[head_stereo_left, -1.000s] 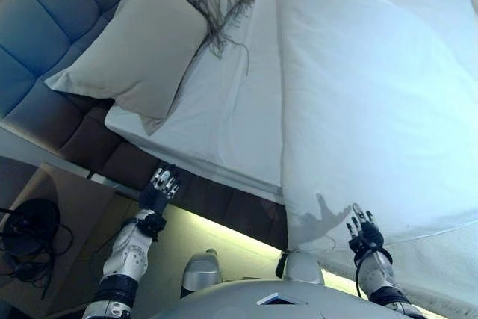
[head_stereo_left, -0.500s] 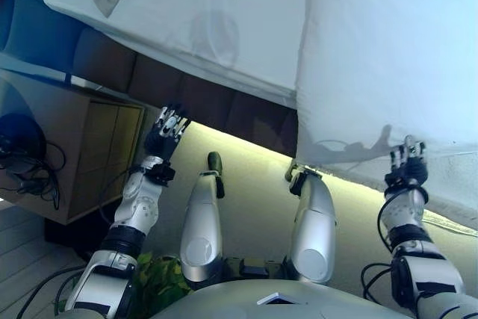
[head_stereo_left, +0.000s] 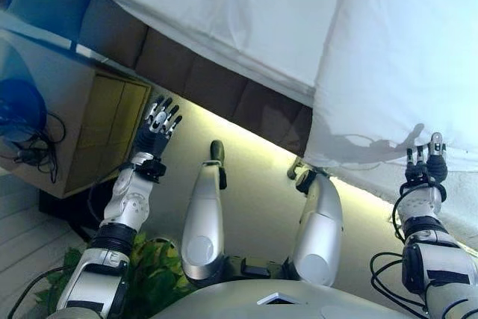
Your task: Make the bed neatly
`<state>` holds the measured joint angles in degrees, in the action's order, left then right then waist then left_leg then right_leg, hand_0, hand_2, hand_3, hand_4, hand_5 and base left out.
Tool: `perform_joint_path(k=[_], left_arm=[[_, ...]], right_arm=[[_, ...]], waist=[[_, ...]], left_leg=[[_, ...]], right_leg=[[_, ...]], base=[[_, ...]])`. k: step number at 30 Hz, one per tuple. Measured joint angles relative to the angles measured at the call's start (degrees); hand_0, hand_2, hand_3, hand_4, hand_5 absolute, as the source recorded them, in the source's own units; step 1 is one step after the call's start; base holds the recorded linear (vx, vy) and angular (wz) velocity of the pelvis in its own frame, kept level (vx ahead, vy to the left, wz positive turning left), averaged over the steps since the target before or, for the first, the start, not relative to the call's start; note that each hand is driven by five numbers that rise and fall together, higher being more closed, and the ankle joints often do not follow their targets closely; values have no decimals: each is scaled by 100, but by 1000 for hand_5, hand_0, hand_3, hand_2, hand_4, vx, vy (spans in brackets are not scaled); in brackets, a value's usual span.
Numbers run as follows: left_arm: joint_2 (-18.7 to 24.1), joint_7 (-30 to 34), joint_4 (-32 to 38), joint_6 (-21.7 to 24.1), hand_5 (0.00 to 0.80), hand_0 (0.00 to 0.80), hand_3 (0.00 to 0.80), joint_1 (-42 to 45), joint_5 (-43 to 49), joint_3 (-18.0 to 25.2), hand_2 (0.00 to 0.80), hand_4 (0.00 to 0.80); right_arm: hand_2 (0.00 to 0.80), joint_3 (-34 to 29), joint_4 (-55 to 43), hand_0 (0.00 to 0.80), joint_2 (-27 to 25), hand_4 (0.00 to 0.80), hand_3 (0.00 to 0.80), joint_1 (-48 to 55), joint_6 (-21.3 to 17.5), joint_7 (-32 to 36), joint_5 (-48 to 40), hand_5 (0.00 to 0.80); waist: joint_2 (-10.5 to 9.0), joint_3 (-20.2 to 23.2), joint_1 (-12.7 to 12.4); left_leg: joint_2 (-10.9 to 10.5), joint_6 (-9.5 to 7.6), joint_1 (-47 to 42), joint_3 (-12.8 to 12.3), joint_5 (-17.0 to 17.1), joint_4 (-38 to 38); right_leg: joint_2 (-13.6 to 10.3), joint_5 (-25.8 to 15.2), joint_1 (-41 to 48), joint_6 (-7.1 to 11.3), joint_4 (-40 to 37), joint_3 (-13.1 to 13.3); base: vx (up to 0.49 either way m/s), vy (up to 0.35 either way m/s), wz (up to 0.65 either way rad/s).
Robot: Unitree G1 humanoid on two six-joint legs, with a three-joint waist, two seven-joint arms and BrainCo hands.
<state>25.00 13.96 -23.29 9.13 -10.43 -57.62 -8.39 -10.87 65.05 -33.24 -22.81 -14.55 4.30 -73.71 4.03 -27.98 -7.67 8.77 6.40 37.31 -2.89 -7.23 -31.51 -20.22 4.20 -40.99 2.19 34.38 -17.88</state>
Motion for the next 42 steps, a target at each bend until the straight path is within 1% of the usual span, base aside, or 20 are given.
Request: perform_joint_path(k=[4,8,13,16,19,22,24,27,30,36,39,42], left_arm=[[70,-12,55,-2,0,0,0,-95,-2,2,0,0],[78,-23,221,-7,0,0,0,-101,-15,-9,0,0],[95,16,205,-8,0,0,0,-111,-16,-3,0,0],[95,32,171,1,0,0,0,-111,-20,-3,0,0],[93,72,152,13,0,0,0,-95,-71,-9,0,0],[87,76,174,22,0,0,0,-109,-199,-10,0,0],[88,74,175,24,0,0,0,-111,-223,-42,0,0],[79,72,193,24,0,0,0,-111,-290,-188,0,0],[73,72,215,24,0,0,0,-106,-295,-238,0,0],[73,83,222,61,0,0,0,-100,-403,-249,0,0],[70,124,221,107,0,0,0,-74,-441,-248,0,0],[65,129,222,141,0,0,0,-72,-441,-249,0,0]], right_arm=[[0,-51,348,0,-243,0,0,-255,268,-373,-1,0],[0,-122,406,0,-270,0,0,-273,289,-430,-196,0],[0,-274,394,0,-195,0,0,-25,284,-187,-510,0],[0,-378,413,0,-177,0,0,-10,290,-62,-660,0],[0,-475,499,0,-158,0,0,-14,290,37,-736,0],[0,-590,596,0,-158,0,0,-13,293,102,-749,0],[0,-667,698,0,-191,0,0,-6,305,139,-749,0],[0,-675,836,0,-409,0,0,-7,385,215,-741,0],[0,-676,848,0,-539,0,0,-15,464,280,-666,0],[0,-675,875,0,-704,0,0,-179,550,129,-571,0],[0,-676,943,0,-871,0,0,-241,603,11,-573,0],[0,-676,979,0,-882,0,0,-284,602,12,-580,0]], waist=[[0,-3,-153],[3,-5,-176],[-1,-7,-198],[0,-7,-187],[2,-6,-165],[17,-6,-131],[60,-16,-132],[192,-63,-137],[251,-71,-137],[279,-70,-140],[332,-94,-152],[336,-95,-152]], left_leg=[[-38,-10,162,16,8,-34],[-92,-24,230,48,20,6],[-112,-24,301,127,20,14],[-127,-28,283,122,21,28],[-220,-57,167,107,38,130],[-274,-90,54,39,60,229],[-302,-106,25,23,69,257],[-364,-133,25,23,85,266],[-397,-143,34,24,91,266],[-406,-157,224,20,100,245],[-416,-166,372,11,106,191],[-428,-167,374,12,106,205]], right_leg=[[-20,-54,-108,50,-36,-6],[-57,-90,-135,61,-80,-33],[-53,-101,-126,72,-153,-117],[-45,-140,-98,90,-226,-115],[-54,-248,-43,135,-380,-15],[-74,-354,27,189,-535,54],[-83,-387,56,209,-585,78],[-124,-420,67,224,-625,91],[-154,-438,62,253,-626,95],[-157,-449,-113,248,-656,106],[-163,-495,-254,224,-652,116],[-163,-512,-279,251,-658,140]], base=[[3,-19,4],[2,-60,8],[12,-29,5],[-1,106,-3],[15,123,-10],[6,60,-9],[-2,59,-1],[0,42,3],[1,11,1],[3,11,0],[11,37,0],[4,10,-1]])
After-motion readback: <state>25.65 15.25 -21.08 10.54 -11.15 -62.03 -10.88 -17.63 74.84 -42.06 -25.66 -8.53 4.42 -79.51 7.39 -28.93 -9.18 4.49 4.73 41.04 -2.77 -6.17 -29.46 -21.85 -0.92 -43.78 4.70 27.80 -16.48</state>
